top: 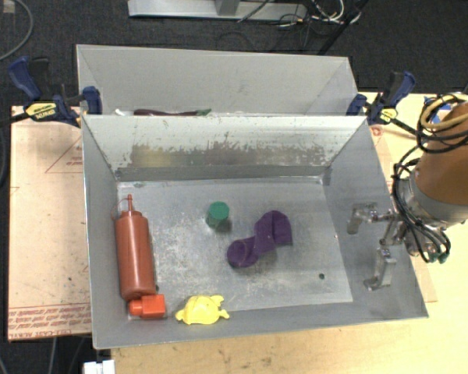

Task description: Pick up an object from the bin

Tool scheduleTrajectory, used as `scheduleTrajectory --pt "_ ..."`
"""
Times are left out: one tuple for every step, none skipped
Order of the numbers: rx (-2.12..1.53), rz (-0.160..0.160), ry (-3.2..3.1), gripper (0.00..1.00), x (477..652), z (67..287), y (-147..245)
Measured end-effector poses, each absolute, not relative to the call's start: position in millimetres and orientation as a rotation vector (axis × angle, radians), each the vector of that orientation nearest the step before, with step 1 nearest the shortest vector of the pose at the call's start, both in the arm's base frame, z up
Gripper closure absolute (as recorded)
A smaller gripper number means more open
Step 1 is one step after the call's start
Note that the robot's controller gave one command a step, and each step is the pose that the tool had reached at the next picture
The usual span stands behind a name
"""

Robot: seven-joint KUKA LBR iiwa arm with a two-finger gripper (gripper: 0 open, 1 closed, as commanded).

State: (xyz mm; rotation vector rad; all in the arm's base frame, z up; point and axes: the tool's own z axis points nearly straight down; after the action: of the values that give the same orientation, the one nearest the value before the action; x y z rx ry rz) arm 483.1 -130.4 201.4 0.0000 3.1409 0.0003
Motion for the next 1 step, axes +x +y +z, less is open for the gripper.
scheduleTrajectory --pt "-0.091 -0.005 3.135 0.0 497.4 179.5 -108.3"
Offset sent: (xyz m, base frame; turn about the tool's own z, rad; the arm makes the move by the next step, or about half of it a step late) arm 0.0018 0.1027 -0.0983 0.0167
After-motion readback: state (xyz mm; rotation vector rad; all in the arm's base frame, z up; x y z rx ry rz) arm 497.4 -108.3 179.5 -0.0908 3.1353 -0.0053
